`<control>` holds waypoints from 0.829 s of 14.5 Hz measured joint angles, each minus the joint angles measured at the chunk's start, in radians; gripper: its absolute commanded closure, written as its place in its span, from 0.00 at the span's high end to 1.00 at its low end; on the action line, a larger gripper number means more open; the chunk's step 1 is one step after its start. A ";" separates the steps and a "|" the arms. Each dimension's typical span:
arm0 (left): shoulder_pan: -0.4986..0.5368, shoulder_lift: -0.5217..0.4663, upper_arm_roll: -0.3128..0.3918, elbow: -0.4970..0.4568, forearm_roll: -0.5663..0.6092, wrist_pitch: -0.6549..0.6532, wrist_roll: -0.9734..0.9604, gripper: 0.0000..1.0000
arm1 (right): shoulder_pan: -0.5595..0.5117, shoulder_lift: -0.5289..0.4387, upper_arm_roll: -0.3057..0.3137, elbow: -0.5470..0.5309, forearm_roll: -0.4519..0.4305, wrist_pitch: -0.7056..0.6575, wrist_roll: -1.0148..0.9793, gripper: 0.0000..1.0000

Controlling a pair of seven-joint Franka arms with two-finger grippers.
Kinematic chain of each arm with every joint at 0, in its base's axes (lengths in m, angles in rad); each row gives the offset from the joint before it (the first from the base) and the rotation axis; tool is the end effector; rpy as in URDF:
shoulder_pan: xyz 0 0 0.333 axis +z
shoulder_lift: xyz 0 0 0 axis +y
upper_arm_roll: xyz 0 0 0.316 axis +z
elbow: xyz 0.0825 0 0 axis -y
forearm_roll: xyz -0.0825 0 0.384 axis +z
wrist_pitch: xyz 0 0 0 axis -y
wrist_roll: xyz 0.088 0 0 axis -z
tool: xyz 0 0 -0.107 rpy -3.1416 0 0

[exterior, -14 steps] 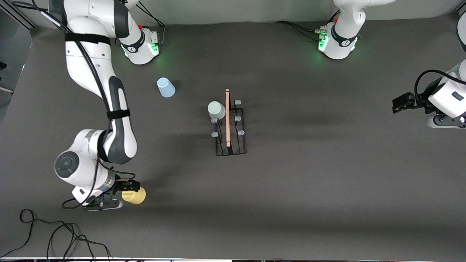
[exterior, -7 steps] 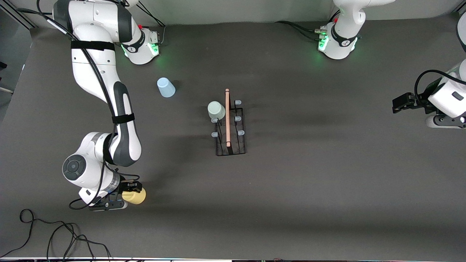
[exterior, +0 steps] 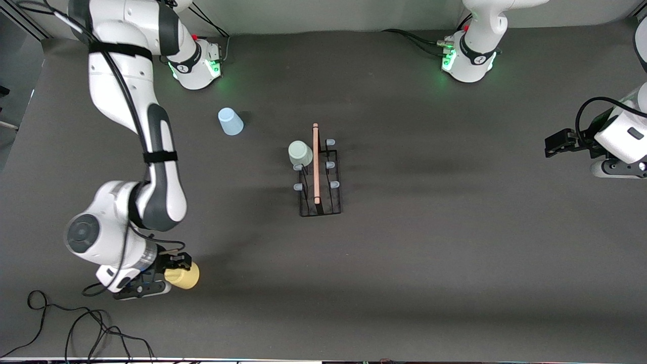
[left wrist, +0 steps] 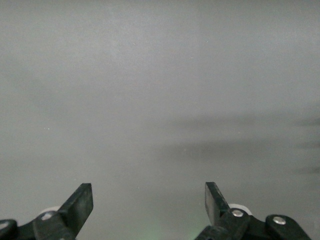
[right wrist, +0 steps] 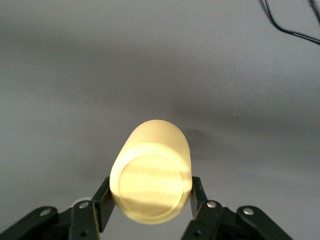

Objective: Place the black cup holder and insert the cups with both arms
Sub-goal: 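Carry the yellow cup to the rack and lower it onto a peg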

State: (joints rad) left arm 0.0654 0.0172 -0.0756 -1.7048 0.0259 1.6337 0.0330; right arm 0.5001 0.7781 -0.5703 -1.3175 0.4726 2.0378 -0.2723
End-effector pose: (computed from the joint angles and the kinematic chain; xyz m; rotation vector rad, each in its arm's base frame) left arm 0.5582 -0.0028 0.5570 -3.1143 0.0717 0.1380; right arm 0.7378 0.0776 0.3261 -3.1005 -0.2291 -0.1082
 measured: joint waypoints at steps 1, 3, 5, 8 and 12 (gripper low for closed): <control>0.000 0.000 0.000 0.000 0.000 0.000 0.000 1.00 | 0.000 -0.048 -0.009 0.011 -0.031 -0.073 0.007 0.00; 0.000 0.000 0.000 0.000 0.000 0.000 0.000 1.00 | 0.000 -0.168 -0.014 0.023 -0.123 -0.231 0.062 0.00; 0.000 0.000 0.000 0.000 0.000 0.000 0.000 1.00 | 0.017 -0.286 -0.014 0.023 -0.177 -0.380 0.129 0.00; 0.000 0.000 0.000 0.000 0.000 0.000 0.000 1.00 | 0.102 -0.410 -0.011 0.019 -0.232 -0.550 0.379 0.00; 0.000 0.000 0.000 0.000 0.000 0.000 0.000 1.00 | 0.298 -0.452 -0.001 -0.005 -0.238 -0.598 0.872 0.00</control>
State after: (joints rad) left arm 0.0657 0.0175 -0.0754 -1.7047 0.0260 1.6337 0.0331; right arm 0.7984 0.3265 -0.5717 -1.3227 0.2346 1.4399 0.5992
